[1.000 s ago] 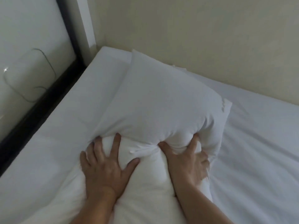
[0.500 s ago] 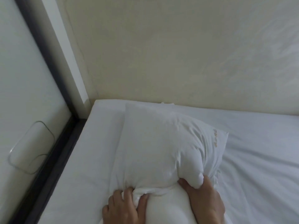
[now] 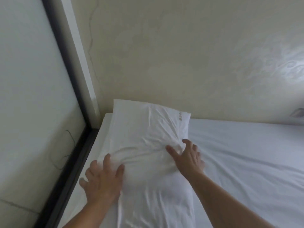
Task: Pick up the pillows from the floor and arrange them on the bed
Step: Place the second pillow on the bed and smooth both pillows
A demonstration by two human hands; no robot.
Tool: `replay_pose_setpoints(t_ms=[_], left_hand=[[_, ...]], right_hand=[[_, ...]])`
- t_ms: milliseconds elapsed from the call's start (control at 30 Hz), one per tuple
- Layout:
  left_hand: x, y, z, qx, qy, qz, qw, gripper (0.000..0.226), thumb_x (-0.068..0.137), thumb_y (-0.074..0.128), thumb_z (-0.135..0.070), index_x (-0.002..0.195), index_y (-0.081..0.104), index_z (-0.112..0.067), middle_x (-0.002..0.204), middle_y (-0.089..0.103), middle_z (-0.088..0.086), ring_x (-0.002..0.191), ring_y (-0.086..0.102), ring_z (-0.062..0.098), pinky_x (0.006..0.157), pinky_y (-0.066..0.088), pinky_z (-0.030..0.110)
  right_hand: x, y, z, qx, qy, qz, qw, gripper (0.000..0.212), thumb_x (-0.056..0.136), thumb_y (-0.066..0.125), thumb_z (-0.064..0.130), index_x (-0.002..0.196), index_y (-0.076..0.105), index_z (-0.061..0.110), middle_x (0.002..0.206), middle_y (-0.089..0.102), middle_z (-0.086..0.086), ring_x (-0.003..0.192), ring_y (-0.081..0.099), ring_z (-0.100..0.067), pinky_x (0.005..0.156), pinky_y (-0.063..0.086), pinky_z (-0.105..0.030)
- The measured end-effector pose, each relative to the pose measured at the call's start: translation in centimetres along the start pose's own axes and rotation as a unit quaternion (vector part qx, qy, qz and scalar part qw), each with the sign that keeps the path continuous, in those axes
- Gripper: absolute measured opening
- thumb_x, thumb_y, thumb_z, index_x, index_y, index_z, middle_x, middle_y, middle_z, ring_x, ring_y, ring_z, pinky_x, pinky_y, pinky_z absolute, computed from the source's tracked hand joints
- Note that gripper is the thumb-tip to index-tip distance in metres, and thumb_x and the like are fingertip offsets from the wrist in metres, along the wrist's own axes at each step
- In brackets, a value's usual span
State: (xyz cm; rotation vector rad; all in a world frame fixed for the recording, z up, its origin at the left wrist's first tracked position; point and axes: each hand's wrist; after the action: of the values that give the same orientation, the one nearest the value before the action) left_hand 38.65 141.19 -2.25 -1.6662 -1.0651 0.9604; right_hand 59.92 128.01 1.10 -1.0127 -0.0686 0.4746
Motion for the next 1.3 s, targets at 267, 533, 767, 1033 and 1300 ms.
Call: replay_pose_setpoints(t_ms=[267,533,767,1033,1300], left_hand=[[-2.9,7.2,4.0,-0.006,-0.173,0.164,0.971,0.128,0.032,0.004,-0.104,0.144,-0.015,-0.045,0.143,0.027,0.021,0.129,0.028,0.037,0.103,0.021,0.059],[-2.2,4.5,2.6,0.031,-0.100,0.115,0.988,0.116,0.051,0.008,-0.098,0.148,0.005,-0.034,0.130,0.037,0.020,0.115,0.039,0.037,0.097,0.030,0.050],[8.8,5.6,-6.4,0.037,0.263,-0.128,0.956,0.064,0.088,0.001,-0.062,0.148,-0.003,-0.038,0.162,-0.004,-0.005,0.147,-0.009,0.028,0.112,-0.011,0.060],[10.6,13.2,-1.9,0.077,0.249,0.082,0.962,0.058,0.091,0.005,-0.056,0.146,-0.007,-0.043,0.160,-0.016,-0.011,0.146,-0.015,0.016,0.113,-0.005,0.059],[-7.9,6.2,6.6,0.104,0.202,0.174,0.958,0.075,0.088,0.003,-0.061,0.149,-0.009,-0.019,0.161,-0.010,0.007,0.147,-0.009,0.022,0.119,-0.001,0.049]], right_hand=[[-4.0,8.5,-5.2,0.036,0.168,0.103,0.980,0.124,0.042,0.050,0.094,0.142,-0.009,0.049,0.123,0.046,-0.019,0.116,0.047,-0.041,0.091,0.040,-0.049],[-1.5,8.8,-4.3,-0.061,0.132,0.028,0.989,0.103,0.052,0.047,0.091,0.139,0.022,0.041,0.120,0.045,-0.015,0.112,0.048,-0.038,0.090,0.038,-0.048],[3.4,12.0,1.3,-0.100,-0.164,-0.005,0.981,0.068,0.083,0.011,0.071,0.145,-0.002,0.047,0.161,-0.006,0.008,0.146,-0.005,-0.026,0.111,0.002,-0.060],[1.5,18.1,-0.3,-0.197,-0.181,0.042,0.963,0.063,0.088,0.016,0.059,0.148,0.009,0.040,0.162,-0.001,0.003,0.145,-0.007,-0.029,0.111,-0.006,-0.061],[-19.0,9.4,-7.3,-0.188,-0.191,0.156,0.951,0.058,0.095,0.019,0.055,0.150,0.010,0.037,0.162,0.003,0.007,0.147,-0.004,-0.016,0.117,0.002,-0.040]])
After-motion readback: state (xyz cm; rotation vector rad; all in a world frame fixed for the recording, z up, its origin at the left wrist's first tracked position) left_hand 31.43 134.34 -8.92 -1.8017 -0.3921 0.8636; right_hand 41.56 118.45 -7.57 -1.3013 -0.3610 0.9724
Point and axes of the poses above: each hand's wrist, its own x-axis towards the middle knuckle, its own y-axis out of the palm, z = x × y
